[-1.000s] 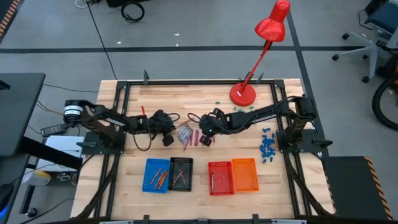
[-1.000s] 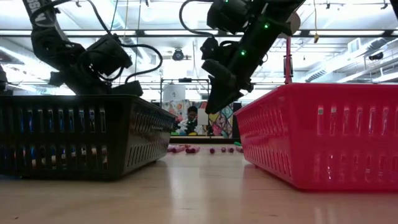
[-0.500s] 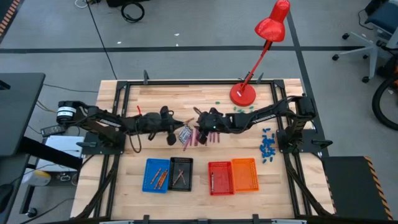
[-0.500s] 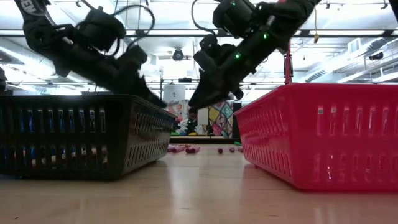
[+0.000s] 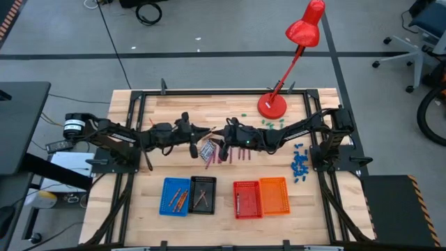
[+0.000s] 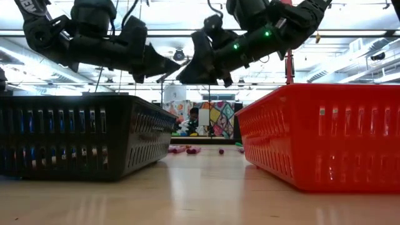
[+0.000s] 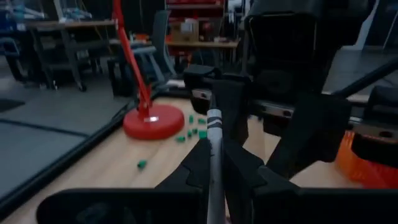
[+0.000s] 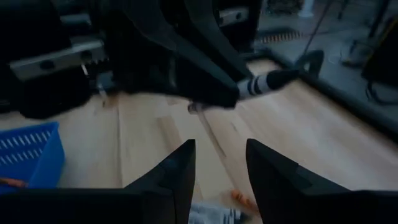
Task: Sort crayons
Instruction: Put the black crayon into the red basket
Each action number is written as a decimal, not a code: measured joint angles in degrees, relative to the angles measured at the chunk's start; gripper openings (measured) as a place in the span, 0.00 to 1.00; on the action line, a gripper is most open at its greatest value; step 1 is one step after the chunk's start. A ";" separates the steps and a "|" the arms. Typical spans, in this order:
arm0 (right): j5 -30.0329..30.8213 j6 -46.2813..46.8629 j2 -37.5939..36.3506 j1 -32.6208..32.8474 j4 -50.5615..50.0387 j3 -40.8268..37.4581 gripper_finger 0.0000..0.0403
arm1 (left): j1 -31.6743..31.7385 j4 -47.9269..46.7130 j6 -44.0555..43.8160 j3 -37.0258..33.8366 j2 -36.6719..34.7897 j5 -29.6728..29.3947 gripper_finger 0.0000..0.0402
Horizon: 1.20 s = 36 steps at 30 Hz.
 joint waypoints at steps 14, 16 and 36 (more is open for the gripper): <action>-7.48 -7.36 0.00 -0.54 9.22 0.00 0.36 | 0.00 9.68 0.87 0.07 -0.02 7.31 0.08; -7.96 -8.22 0.00 -0.52 10.64 0.00 0.36 | 0.00 9.96 0.87 0.05 -0.02 7.38 0.08; -10.46 -12.31 0.00 -0.58 14.73 0.07 0.14 | -0.15 11.66 -1.14 0.07 0.09 9.87 0.08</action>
